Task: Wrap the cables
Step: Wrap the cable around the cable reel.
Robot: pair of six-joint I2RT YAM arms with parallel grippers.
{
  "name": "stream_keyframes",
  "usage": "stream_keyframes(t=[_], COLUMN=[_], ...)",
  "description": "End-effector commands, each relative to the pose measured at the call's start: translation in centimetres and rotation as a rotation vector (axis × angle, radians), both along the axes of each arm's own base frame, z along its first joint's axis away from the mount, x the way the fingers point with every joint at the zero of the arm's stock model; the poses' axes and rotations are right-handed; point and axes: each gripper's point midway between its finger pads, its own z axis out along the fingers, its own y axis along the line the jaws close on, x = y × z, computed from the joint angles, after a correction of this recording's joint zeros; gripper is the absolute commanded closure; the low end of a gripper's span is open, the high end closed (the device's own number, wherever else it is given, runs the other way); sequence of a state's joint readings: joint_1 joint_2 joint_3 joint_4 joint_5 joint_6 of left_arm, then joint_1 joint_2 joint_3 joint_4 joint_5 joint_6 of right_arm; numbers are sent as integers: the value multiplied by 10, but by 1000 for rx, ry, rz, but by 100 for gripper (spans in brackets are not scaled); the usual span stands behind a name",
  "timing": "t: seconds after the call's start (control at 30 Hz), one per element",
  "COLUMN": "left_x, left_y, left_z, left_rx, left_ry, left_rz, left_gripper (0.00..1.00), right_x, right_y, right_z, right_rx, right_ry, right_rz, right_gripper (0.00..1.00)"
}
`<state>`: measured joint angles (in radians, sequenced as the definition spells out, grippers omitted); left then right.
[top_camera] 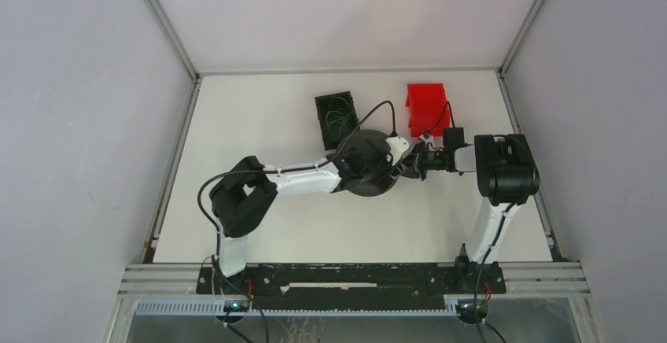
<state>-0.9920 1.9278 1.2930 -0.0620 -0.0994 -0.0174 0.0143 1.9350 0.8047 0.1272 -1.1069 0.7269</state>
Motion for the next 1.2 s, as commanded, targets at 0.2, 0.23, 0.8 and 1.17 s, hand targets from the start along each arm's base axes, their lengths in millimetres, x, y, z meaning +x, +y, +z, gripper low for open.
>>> stream_keyframes(t=[0.2,0.23,0.8,1.17], left_x=[-17,-17,-14,-15], left_y=[14,14,10,4], left_z=[-19,-18,1,63], left_rx=[63,62,21,-52], left_ry=[70,69,75,39], left_rz=[-22,-23,-77,-212], left_gripper=[44,44,41,27], right_x=[0,0,2,-1], right_y=[-8,-7,-33,-52], right_z=[-1,0,9,21], right_rx=[-147,-145,-286,-460], right_ry=[-106,-107,-222,-371], right_rz=[-6,-9,-11,47], right_gripper=[87,85,66,62])
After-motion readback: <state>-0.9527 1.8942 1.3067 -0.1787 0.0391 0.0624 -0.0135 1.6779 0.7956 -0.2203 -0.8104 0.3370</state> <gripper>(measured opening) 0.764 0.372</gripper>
